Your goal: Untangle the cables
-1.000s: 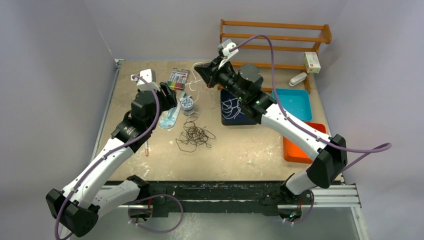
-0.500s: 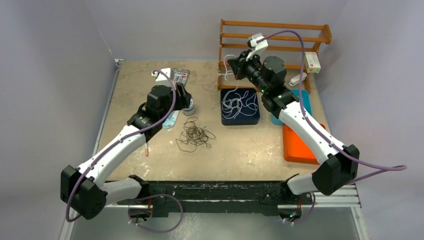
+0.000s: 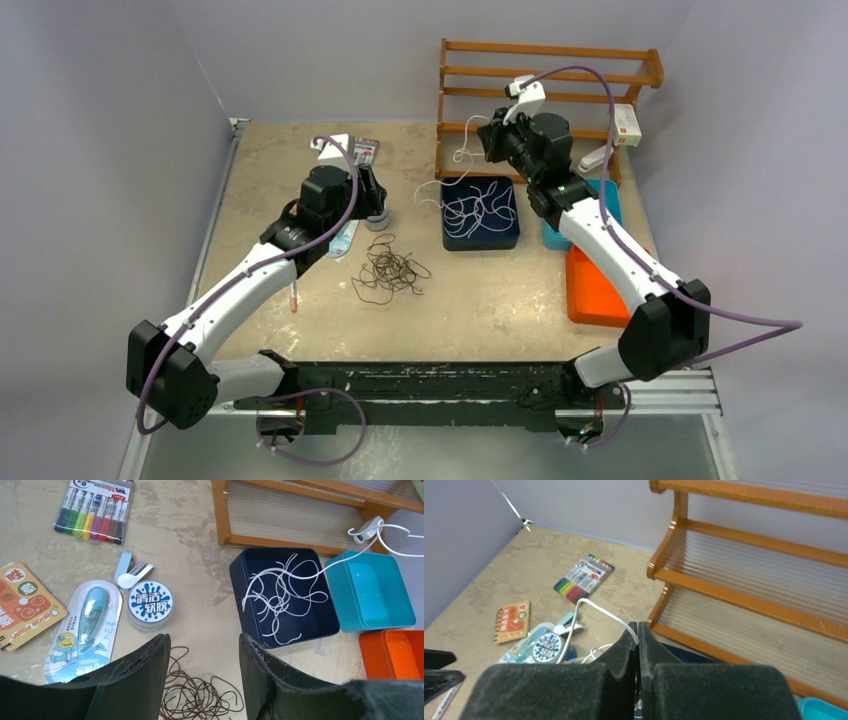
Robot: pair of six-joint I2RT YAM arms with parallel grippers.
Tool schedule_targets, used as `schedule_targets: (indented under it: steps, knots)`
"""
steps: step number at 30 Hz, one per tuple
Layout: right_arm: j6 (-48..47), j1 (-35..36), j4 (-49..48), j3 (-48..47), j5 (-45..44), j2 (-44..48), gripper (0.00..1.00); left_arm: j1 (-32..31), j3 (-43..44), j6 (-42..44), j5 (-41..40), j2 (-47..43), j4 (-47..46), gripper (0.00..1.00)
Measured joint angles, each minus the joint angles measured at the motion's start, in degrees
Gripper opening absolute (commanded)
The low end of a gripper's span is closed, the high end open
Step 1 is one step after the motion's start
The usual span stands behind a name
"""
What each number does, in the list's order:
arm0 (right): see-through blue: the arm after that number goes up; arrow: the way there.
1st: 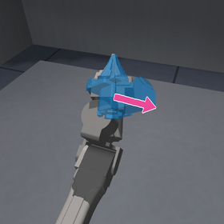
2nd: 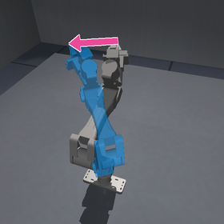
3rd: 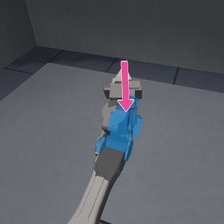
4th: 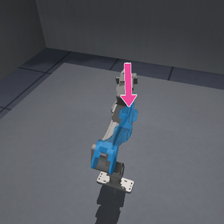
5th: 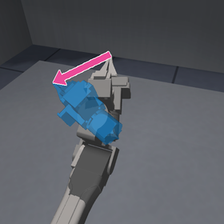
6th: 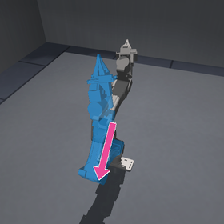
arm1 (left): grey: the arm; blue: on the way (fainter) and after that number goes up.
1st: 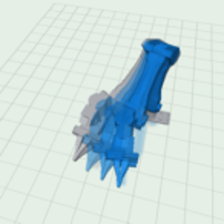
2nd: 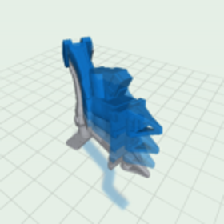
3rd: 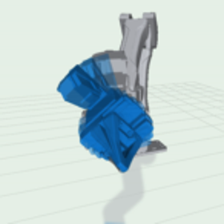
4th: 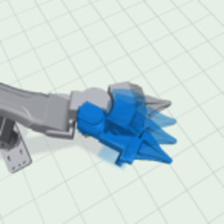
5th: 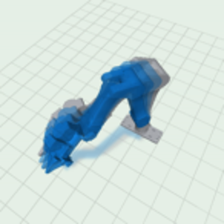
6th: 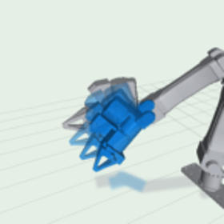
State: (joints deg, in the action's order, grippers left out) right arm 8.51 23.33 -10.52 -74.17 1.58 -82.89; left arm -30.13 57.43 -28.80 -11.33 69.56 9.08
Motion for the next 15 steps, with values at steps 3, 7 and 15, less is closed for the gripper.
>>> schedule_targets:
  steps: [3,7,15]
  knots:
    - [0.0,-0.5,0.0,1.2,-0.6,-0.7,0.00,0.0,0.0,0.1,-0.7,0.0,0.7,0.52]
    - [0.0,-0.8,0.0,2.2,-0.6,-1.9,0.00,0.0,0.0,0.5,-1.7,0.0,1.4,0.52]
    - [0.1,-0.9,-1.2,5.2,-2.0,-2.7,0.00,0.0,0.0,0.4,-2.5,-0.2,1.7,0.52]
